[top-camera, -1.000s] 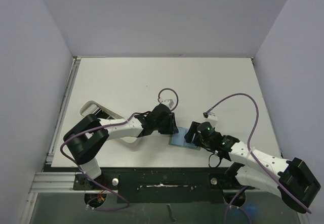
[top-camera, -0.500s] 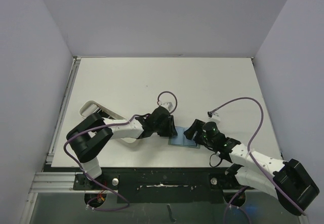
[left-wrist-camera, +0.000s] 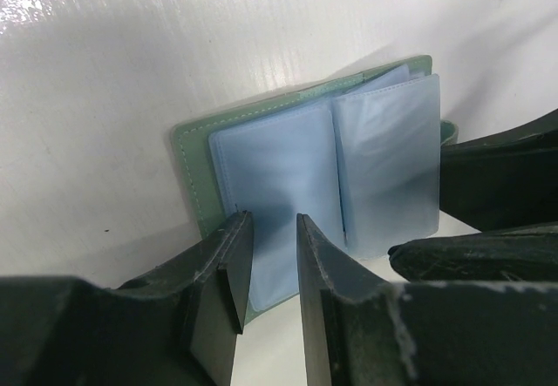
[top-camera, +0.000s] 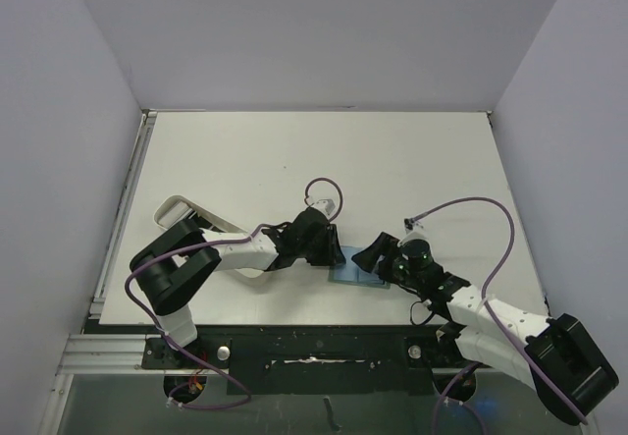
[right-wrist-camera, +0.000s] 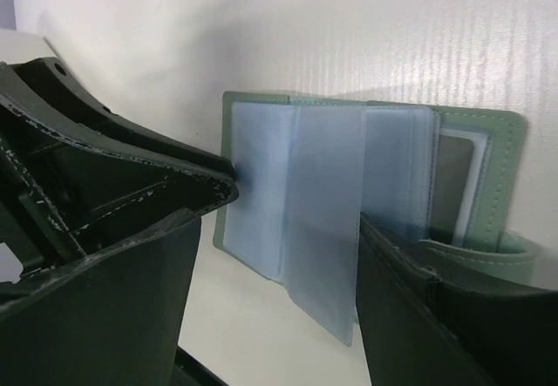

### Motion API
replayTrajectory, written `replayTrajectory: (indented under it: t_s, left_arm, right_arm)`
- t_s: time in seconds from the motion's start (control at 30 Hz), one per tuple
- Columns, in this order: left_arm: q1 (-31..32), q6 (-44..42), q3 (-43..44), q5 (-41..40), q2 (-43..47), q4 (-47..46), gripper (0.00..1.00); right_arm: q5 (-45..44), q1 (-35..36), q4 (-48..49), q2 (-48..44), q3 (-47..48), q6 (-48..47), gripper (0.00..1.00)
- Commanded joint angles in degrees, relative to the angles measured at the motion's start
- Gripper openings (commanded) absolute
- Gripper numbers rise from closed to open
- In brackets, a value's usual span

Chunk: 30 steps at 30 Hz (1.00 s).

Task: Put the credit cards into the card holder
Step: Turn over the card slot in the card holder.

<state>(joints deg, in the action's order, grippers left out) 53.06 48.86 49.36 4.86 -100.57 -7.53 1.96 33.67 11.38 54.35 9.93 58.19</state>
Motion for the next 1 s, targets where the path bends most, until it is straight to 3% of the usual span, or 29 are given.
replayTrajectory:
  t_s: [0.0, 0.3, 0.53, 0.73, 0.97]
  left_arm:
    - [0.12, 0.39, -0.66, 0.80, -0.68, -1.82, 0.26]
    - [-1.61, -0.69, 2.08, -1.11, 6.86, 3.18, 0.26]
    - [-12.44, -8.66, 3.99, -4.07, 17.97, 16.15, 0.34]
    - [-23.66, -24.62, 6.73, -11.57, 26.60, 28.43, 0.38]
    - [-31.59, -46.70, 5.71, -20.38, 31.47, 34.93, 0.44]
  right_arm:
    - [3.51, -0.45, 6.72, 0.78, 0.50, 0.56, 0.67]
    - [8.56, -0.32, 13.02, 0.15, 1.95, -1.13, 0.67]
    - [9.83, 0.52, 17.82, 7.72, 4.35, -2.07, 0.67]
    - [10.61, 2.23, 15.47, 13.66, 8.63, -3.78, 0.65]
    - [6.97, 2.88, 2.30, 5.91, 11.59, -8.96, 0.65]
